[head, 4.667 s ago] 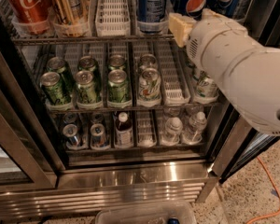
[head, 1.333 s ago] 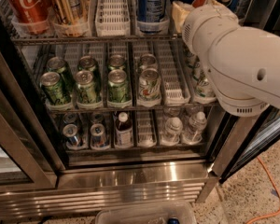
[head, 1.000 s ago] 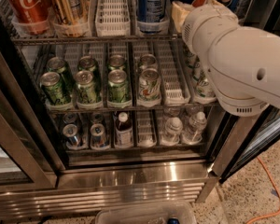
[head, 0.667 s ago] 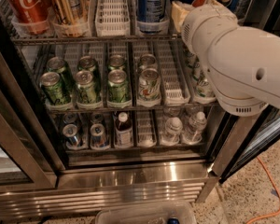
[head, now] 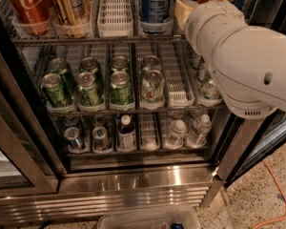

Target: Pick pepsi can from top shelf of fridge

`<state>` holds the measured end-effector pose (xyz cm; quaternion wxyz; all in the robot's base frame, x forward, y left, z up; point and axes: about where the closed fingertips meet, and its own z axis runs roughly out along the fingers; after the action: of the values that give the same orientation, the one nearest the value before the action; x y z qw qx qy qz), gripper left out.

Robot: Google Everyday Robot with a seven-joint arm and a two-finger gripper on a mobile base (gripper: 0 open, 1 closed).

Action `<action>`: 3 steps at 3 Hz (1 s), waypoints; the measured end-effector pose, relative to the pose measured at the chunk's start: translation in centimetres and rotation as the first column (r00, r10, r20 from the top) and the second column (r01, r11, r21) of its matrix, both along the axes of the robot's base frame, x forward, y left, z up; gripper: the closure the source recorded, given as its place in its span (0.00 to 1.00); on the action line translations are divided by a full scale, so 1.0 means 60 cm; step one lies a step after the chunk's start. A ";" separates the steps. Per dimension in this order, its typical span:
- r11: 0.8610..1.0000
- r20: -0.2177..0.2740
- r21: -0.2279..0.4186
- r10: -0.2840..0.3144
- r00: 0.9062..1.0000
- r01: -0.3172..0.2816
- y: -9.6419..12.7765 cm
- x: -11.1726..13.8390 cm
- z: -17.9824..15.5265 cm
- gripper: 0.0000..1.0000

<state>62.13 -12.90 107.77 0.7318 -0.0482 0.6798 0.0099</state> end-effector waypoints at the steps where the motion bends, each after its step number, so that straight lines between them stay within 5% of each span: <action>1: 1.000 0.013 -0.003 0.003 1.000 -0.003 0.003 -0.003 0.008 1.00; 2: 1.000 0.027 -0.008 0.007 1.000 -0.006 0.003 -0.004 0.016 1.00; 3: 1.000 0.106 -0.029 0.006 0.994 -0.003 -0.011 -0.002 0.057 1.00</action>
Offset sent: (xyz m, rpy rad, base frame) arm -0.0022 -0.0021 0.0094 -0.0143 -0.0394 0.0072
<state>62.02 -13.54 111.18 0.7659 -0.0606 0.6401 -0.0007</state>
